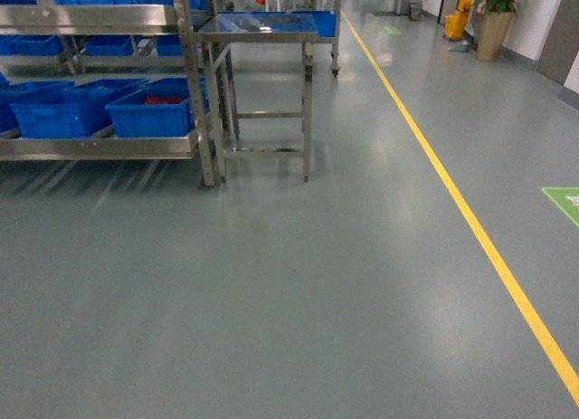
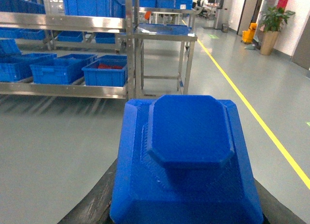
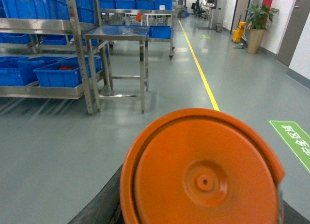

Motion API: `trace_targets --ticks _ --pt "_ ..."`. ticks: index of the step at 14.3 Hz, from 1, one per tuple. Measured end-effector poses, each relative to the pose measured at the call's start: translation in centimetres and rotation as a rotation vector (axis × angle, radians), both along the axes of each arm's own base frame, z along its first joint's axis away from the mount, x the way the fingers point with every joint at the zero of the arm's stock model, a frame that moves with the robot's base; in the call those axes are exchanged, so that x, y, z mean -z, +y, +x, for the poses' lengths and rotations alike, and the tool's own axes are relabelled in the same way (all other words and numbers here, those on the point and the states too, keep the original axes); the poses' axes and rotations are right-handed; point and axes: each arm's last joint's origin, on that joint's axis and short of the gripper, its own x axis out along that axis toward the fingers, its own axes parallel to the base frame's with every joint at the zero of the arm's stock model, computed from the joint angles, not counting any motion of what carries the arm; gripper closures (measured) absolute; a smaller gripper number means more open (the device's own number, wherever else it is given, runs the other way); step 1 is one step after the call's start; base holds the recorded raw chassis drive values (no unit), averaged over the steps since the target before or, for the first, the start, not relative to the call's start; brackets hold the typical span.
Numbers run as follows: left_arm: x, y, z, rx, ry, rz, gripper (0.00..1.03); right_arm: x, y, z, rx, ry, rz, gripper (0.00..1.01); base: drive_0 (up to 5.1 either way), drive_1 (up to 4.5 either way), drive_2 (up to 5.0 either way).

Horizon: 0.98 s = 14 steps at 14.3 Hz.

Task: Sort blue parts and orange caps into right shelf containers

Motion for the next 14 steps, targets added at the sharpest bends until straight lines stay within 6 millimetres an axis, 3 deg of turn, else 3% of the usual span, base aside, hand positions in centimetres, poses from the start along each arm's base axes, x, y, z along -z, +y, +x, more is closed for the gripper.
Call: trace_targets --ticks 14 --pt "-0.01 0.0 0.0 0.0 -0.001 0.0 0.62 0.01 0.0 0.0 0.0 0.001 0.0 0.58 -0.1 4.19 -4.3"
